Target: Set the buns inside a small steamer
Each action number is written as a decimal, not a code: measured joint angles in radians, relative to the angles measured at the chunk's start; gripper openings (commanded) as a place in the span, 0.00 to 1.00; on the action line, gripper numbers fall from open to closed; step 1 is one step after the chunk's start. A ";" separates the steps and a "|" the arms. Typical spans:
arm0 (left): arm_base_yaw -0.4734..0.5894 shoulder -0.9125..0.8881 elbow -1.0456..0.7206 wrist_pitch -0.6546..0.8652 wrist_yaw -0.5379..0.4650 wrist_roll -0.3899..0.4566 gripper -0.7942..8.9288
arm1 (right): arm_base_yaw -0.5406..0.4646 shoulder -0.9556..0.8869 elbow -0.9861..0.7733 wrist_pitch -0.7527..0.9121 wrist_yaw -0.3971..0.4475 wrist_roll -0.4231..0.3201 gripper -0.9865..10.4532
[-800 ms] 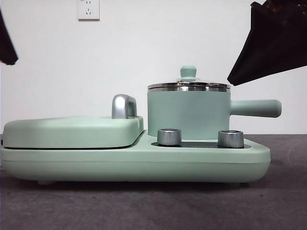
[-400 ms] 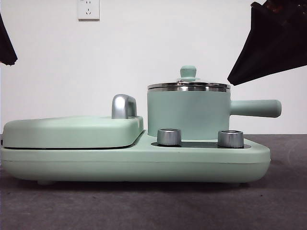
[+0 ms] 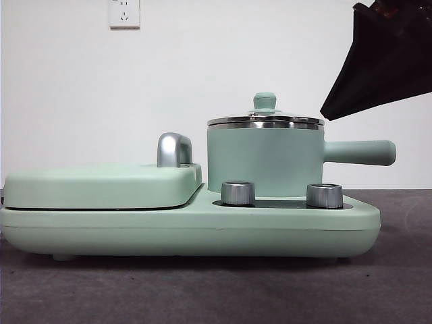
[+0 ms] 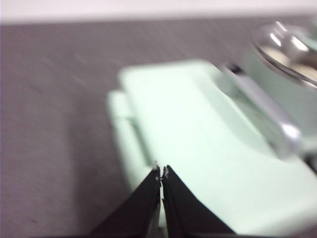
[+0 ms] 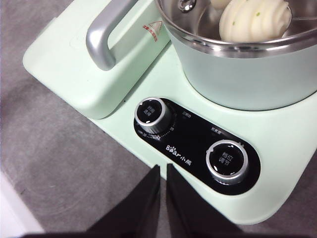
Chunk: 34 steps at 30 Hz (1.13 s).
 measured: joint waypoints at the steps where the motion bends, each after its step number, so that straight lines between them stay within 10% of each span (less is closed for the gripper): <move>1: 0.031 -0.059 -0.057 0.045 -0.004 0.000 0.09 | 0.000 0.000 0.000 0.000 0.000 0.000 0.10; 10: 0.179 -0.410 -0.363 0.099 -0.021 -0.003 0.09 | 0.000 0.000 0.000 0.000 0.000 0.000 0.10; 34: 0.192 -0.425 -0.386 0.174 -0.051 -0.004 0.09 | 0.000 -0.004 0.000 0.000 0.000 0.000 0.10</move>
